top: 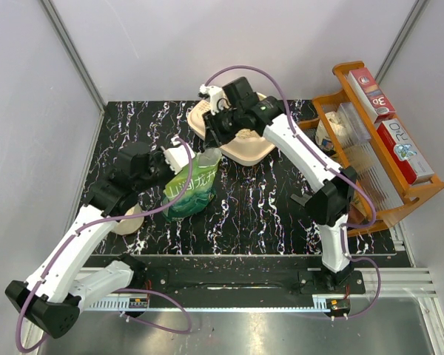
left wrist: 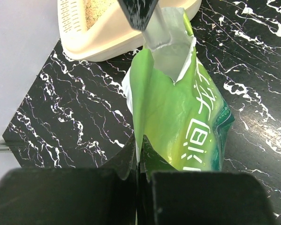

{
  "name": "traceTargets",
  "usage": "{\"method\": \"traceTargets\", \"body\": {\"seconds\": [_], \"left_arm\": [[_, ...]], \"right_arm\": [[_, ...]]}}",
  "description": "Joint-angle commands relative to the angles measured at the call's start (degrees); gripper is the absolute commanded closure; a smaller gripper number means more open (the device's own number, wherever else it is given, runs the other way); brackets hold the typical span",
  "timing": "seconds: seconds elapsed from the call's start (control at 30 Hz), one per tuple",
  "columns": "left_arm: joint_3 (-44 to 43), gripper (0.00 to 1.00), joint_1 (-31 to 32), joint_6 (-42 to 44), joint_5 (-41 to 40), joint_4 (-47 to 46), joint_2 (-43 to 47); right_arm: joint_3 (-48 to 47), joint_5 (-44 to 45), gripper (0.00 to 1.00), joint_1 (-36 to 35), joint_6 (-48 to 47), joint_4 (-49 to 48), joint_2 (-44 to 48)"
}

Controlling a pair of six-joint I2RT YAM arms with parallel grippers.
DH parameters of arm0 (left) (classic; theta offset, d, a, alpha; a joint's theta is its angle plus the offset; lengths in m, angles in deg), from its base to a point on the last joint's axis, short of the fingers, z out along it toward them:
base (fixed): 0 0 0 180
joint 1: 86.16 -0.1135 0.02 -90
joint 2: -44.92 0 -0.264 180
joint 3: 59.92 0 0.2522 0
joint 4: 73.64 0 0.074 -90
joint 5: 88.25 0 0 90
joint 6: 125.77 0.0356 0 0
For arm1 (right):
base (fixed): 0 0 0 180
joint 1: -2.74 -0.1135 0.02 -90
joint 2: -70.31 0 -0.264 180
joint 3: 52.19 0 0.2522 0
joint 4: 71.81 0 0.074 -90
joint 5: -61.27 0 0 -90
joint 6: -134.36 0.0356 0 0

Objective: Fill the litter box with clean litter

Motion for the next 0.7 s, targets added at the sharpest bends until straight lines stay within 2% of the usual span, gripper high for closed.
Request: {"method": "traceTargets", "body": {"seconds": [0.0, 0.2, 0.37, 0.57, 0.67], "left_arm": [[-1.45, 1.0, 1.06, -1.54, 0.36, -10.24, 2.38], [-0.66, 1.0, 1.85, -2.06, -0.16, -11.04, 2.74], [0.04, 1.0, 1.94, -3.03, -1.04, -11.83, 2.74], [0.57, 1.0, 1.94, -4.08, -0.87, -11.48, 2.38], [0.75, 1.0, 2.03, -4.0, -0.96, -11.39, 1.68]], "right_arm": [[-1.73, 20.58, 1.0, -4.62, 3.05, -1.67, 2.59], [10.02, 27.36, 1.0, -7.26, 2.27, -10.95, 6.63], [25.84, 26.49, 1.0, -8.14, 2.26, -21.34, 12.79], [34.21, 23.86, 1.0, -8.14, 5.07, -26.27, 13.32], [36.33, 19.65, 1.0, -8.05, 8.49, -28.21, 12.53]]}}
